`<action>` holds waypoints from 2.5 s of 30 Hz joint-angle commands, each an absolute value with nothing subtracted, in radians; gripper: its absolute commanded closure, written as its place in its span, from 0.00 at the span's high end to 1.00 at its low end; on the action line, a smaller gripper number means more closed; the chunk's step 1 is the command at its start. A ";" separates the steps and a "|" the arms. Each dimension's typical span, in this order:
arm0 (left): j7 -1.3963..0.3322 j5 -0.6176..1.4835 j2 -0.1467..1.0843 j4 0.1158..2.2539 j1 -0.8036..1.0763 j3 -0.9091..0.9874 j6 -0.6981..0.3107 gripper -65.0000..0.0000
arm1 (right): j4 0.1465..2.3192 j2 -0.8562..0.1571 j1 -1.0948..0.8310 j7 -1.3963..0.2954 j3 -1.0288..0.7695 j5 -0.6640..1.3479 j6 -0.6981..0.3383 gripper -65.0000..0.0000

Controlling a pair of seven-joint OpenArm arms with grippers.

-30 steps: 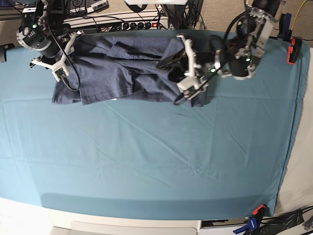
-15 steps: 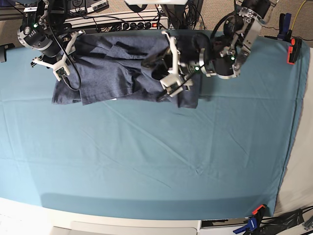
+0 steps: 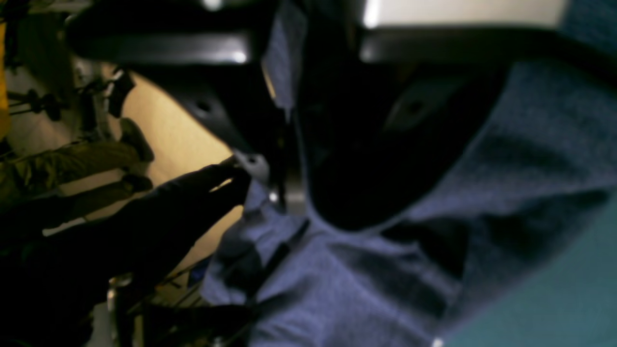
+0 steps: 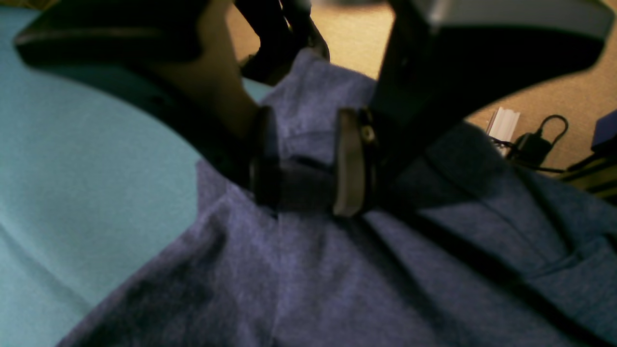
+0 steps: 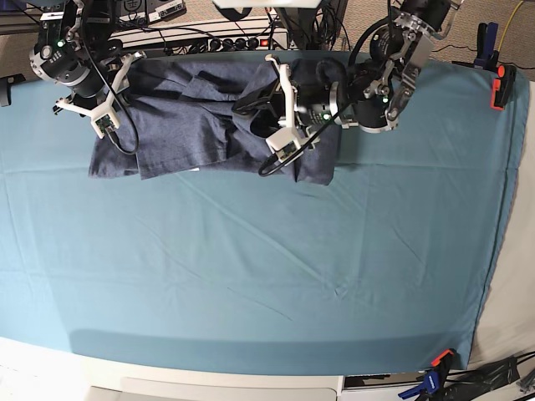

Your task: Fold the T-shirt properly

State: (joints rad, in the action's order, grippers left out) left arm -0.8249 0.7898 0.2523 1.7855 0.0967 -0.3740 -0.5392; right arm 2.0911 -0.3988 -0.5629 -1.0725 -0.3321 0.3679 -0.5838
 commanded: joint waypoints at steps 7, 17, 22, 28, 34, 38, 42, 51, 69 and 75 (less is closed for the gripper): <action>-0.792 0.814 0.240 1.798 0.086 -0.373 -0.547 0.00 | 2.107 -0.412 -0.562 -1.048 -0.341 0.374 -0.580 0.30; -0.792 0.814 0.210 1.798 0.086 -0.373 -0.558 0.00 | 2.107 -0.412 -0.562 -1.048 -0.341 0.374 -0.580 0.30; -0.792 0.805 0.210 1.798 0.086 -0.373 -0.596 0.26 | 2.107 -0.413 -0.562 -1.047 -0.341 0.374 -0.580 0.30; -0.770 0.758 0.210 1.798 0.086 -0.394 -0.595 0.29 | 2.107 -0.412 -0.562 -1.046 -0.341 0.374 -0.580 0.30; -0.705 0.635 0.201 1.798 0.085 -0.503 -0.564 0.29 | 2.107 -0.412 -0.562 -1.046 -0.341 0.374 -0.580 0.30; -0.676 0.538 0.163 1.798 0.077 -0.564 -0.542 0.29 | 2.107 -0.412 -0.562 -1.046 -0.341 0.374 -0.580 0.30; -0.672 0.496 0.124 1.798 0.048 -0.587 -0.542 0.29 | 2.107 -0.407 -0.562 -1.046 -0.341 0.374 -0.580 0.30; -0.648 0.456 0.111 1.797 -0.018 -0.586 -0.542 0.29 | 2.107 -0.407 -0.562 -1.043 -0.341 0.374 -0.580 0.30; -0.609 0.289 0.112 1.797 -0.152 -0.586 -0.465 0.29 | 2.107 -0.346 -0.477 -0.945 -0.342 0.294 -0.578 0.30; -0.642 0.290 0.196 1.797 -0.106 -0.586 -0.463 0.29 | 2.098 -0.263 -0.331 -0.942 -0.410 0.228 -0.447 0.33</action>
State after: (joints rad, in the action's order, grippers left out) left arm -0.6613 0.2771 0.2012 1.7798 -0.0917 -0.5888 -0.4633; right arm 2.0865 -0.2489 -0.3313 -0.9619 -0.4046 0.2321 -0.4488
